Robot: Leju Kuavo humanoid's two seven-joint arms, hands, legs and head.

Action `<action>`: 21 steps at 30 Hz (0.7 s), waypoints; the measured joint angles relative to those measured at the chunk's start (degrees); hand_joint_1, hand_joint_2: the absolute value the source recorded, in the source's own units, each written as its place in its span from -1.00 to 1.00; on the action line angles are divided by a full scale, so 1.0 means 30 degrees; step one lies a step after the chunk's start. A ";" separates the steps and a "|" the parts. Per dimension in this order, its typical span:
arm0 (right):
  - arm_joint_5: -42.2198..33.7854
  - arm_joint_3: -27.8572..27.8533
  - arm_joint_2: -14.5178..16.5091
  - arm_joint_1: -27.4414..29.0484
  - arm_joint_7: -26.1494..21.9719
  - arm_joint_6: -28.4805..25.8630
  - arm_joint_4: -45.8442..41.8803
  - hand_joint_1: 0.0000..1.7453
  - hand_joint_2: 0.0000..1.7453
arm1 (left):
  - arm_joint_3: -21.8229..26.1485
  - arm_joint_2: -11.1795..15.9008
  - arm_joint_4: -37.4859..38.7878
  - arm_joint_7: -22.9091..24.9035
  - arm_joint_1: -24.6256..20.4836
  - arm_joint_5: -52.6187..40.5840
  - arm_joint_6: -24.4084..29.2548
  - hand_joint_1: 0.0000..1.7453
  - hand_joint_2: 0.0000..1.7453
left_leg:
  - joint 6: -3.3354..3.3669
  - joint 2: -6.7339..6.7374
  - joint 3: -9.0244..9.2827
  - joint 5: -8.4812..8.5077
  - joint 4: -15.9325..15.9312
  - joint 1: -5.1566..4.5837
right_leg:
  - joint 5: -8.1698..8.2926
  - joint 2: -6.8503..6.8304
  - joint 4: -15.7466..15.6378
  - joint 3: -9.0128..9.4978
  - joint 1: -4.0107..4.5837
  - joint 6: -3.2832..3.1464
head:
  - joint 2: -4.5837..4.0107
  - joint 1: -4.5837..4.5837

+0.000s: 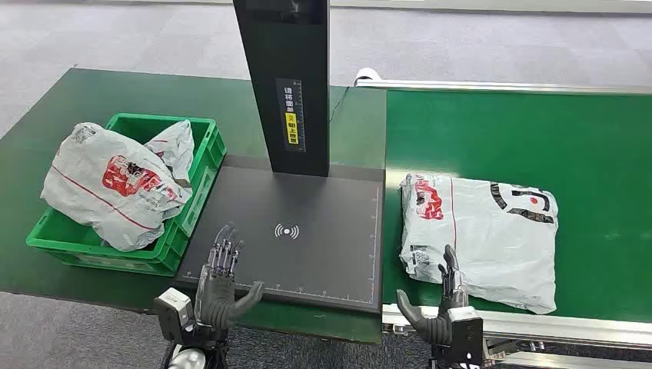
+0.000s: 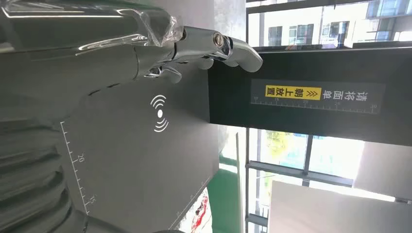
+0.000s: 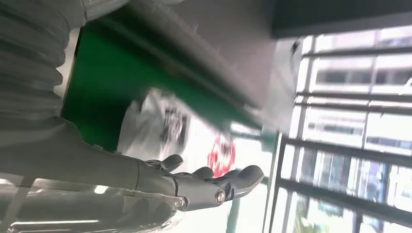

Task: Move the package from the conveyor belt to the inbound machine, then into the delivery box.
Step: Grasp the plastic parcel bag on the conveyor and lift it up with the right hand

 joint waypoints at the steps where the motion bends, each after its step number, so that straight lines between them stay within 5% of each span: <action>1: 0.0517 0.0014 0.0000 0.0012 0.0010 -0.0563 -0.0052 -1.00 1.00 | 0.0004 0.0000 -0.0002 0.0000 0.0015 0.0000 0.0001 -1.00 1.00 | 0.0000 0.0001 0.0000 0.0000 0.0000 0.0000 | 0.0000 0.0000 0.0000 0.0000 0.0000 0.0000 | 0.0000 -0.0002; 5: 0.4225 0.0227 0.0000 0.0206 0.0617 -0.3995 -0.0561 -1.00 1.00 | 0.0013 0.0000 -0.0013 0.0000 0.0125 0.0000 -0.0015 -1.00 1.00 | 0.0000 0.0001 0.0001 0.0000 0.0000 0.0000 | 0.0000 0.0000 0.0000 -0.0001 0.0000 0.0000 | 0.0000 -0.0002; 10: 1.0898 0.0521 0.0000 0.0743 0.3411 -0.7999 -0.1776 -1.00 1.00 | 0.0020 0.0000 -0.0015 0.0000 0.0224 -0.0018 -0.0215 -1.00 1.00 | 0.0000 0.0000 0.0000 0.0000 0.0000 0.0000 | -0.0001 0.0000 0.0000 -0.0001 0.0000 0.0000 | 0.0000 -0.0004; 21: 2.0565 0.0233 -0.0138 0.1302 0.8791 -1.0752 -0.2323 -1.00 1.00 | 0.0080 0.0000 -0.0029 0.0000 0.0229 -0.0122 -0.0448 -1.00 1.00 | 0.0000 0.0003 0.0002 -0.0001 0.0000 0.0000 | -0.0001 0.0000 0.0000 0.0002 0.0000 0.0000 | 0.0000 -0.0005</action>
